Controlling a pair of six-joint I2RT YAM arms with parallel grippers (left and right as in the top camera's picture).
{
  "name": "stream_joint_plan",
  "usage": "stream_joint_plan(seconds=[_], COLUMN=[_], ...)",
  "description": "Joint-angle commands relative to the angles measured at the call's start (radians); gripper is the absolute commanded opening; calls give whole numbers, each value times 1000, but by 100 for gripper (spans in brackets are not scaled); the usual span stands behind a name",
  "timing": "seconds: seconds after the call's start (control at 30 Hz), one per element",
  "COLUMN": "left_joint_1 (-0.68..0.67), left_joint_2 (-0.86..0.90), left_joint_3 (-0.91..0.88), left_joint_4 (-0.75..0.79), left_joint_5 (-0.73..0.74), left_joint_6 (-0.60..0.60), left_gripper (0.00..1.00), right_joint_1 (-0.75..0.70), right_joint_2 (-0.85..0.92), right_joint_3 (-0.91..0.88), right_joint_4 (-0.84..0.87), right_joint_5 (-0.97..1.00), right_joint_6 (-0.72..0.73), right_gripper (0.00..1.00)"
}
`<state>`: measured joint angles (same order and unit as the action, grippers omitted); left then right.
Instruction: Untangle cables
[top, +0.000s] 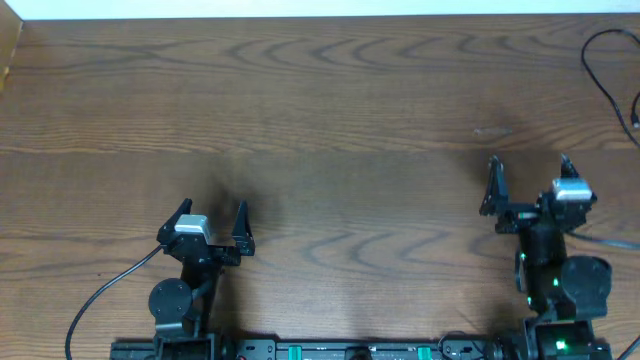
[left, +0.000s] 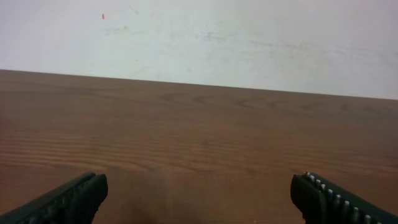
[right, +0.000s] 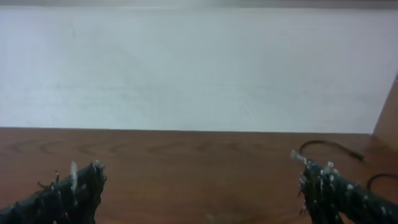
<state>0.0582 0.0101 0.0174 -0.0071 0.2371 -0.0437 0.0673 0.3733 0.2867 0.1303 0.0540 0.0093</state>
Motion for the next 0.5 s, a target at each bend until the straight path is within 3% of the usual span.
stream_joint_plan(seconds=[0.0, 0.47], left_joint_1=[6, 6], left_joint_2=[-6, -6], left_joint_3=[-13, -13], left_joint_4=[-41, -41], left_joint_5=[17, 17], left_joint_6=[17, 17], left_gripper=[99, 99], right_joint_1=[-10, -82], right_joint_2=[-49, -276], right_joint_3=[-42, -140], right_joint_4=[10, 63], right_joint_5=[0, -27], right_joint_6=[-53, -93], right_gripper=[99, 99])
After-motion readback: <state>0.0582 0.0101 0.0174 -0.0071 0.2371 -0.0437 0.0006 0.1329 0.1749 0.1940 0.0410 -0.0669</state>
